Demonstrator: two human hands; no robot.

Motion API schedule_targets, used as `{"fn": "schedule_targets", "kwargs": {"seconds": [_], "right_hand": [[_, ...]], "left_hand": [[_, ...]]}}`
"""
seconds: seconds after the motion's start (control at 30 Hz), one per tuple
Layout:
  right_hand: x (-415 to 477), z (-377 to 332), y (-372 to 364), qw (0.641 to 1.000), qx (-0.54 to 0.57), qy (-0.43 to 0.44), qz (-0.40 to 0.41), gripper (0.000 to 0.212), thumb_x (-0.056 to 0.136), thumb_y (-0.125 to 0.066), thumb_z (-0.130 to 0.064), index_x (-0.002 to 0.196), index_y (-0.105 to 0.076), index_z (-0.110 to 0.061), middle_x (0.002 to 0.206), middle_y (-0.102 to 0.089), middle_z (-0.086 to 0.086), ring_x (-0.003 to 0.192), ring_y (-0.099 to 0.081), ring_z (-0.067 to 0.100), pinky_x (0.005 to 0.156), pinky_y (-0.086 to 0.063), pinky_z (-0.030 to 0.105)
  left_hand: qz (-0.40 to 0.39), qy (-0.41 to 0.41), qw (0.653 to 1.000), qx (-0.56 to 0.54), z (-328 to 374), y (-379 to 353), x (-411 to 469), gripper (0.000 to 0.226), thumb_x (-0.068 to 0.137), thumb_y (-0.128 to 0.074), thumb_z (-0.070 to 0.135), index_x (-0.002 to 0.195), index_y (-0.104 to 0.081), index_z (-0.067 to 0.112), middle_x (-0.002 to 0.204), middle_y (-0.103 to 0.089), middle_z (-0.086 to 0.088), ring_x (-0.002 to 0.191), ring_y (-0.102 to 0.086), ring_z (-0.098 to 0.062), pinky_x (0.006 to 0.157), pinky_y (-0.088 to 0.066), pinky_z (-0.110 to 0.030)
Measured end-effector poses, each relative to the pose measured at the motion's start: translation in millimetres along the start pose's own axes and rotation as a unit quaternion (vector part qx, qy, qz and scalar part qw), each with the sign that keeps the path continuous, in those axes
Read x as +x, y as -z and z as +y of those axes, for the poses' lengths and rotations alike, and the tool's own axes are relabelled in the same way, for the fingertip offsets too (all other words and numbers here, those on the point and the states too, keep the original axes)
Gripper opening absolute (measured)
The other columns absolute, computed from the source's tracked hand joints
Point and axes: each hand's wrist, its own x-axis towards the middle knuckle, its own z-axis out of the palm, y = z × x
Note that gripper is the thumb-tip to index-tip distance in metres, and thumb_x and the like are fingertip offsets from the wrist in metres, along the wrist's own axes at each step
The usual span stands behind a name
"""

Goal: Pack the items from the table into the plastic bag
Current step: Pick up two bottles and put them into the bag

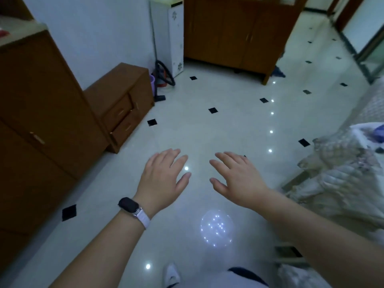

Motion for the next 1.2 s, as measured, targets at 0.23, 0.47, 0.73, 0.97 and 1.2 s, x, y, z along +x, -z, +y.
{"fn": "schedule_targets", "kwargs": {"seconds": [0.23, 0.47, 0.73, 0.97, 1.2], "right_hand": [[28.7, 70.7, -3.3, 0.993, -0.022, -0.115, 0.012, 0.049, 0.089, -0.048, -0.047, 0.121, -0.064, -0.013, 0.129, -0.061, 0.011, 0.117, -0.057, 0.033, 0.097, -0.044, 0.042], [48.7, 180.0, -37.6, 0.983, -0.015, -0.180, 0.020, 0.050, 0.088, -0.049, -0.048, 0.121, -0.064, -0.014, 0.128, -0.061, 0.011, 0.118, -0.057, 0.032, 0.096, -0.046, 0.042], [89.7, 326.8, -34.7, 0.971, -0.006, -0.234, 0.052, 0.052, 0.088, -0.045, -0.050, 0.121, -0.064, -0.015, 0.129, -0.061, 0.010, 0.117, -0.057, 0.032, 0.095, -0.045, 0.042], [87.6, 420.6, -21.5, 0.951, -0.037, -0.299, 0.066, 0.051, 0.090, -0.044, -0.049, 0.122, -0.063, -0.014, 0.130, -0.060, 0.010, 0.117, -0.056, 0.032, 0.095, -0.044, 0.043], [84.8, 497.6, -31.5, 0.918, -0.062, -0.391, 0.032, 0.052, 0.091, -0.042, -0.050, 0.124, -0.062, -0.015, 0.132, -0.059, 0.010, 0.119, -0.055, 0.030, 0.096, -0.044, 0.042]], "left_hand": [[-0.027, -0.098, 0.993, -0.056, -3.0, -58.3, 110.0, 0.044, 0.090, -0.053, 0.042, 0.121, -0.064, 0.014, 0.128, -0.060, -0.010, 0.118, -0.055, -0.031, 0.101, -0.041, -0.047], [-0.066, -0.166, 0.983, -0.047, 32.8, -121.5, 230.7, 0.046, 0.090, -0.051, 0.045, 0.122, -0.064, 0.015, 0.128, -0.060, -0.009, 0.117, -0.055, -0.030, 0.101, -0.041, -0.046], [-0.050, -0.241, 0.969, -0.023, 93.4, -161.3, 385.2, 0.044, 0.090, -0.054, 0.043, 0.121, -0.064, 0.013, 0.127, -0.061, -0.011, 0.116, -0.056, -0.032, 0.098, -0.043, -0.046], [-0.060, -0.313, 0.947, -0.050, 151.5, -214.5, 477.6, 0.042, 0.089, -0.057, 0.038, 0.122, -0.063, 0.012, 0.128, -0.060, -0.012, 0.117, -0.056, -0.033, 0.099, -0.043, -0.046], [-0.082, -0.381, 0.916, -0.099, 195.2, -279.2, 567.0, 0.042, 0.088, -0.057, 0.036, 0.122, -0.063, 0.012, 0.126, -0.061, -0.011, 0.117, -0.056, -0.032, 0.098, -0.043, -0.046]]}}
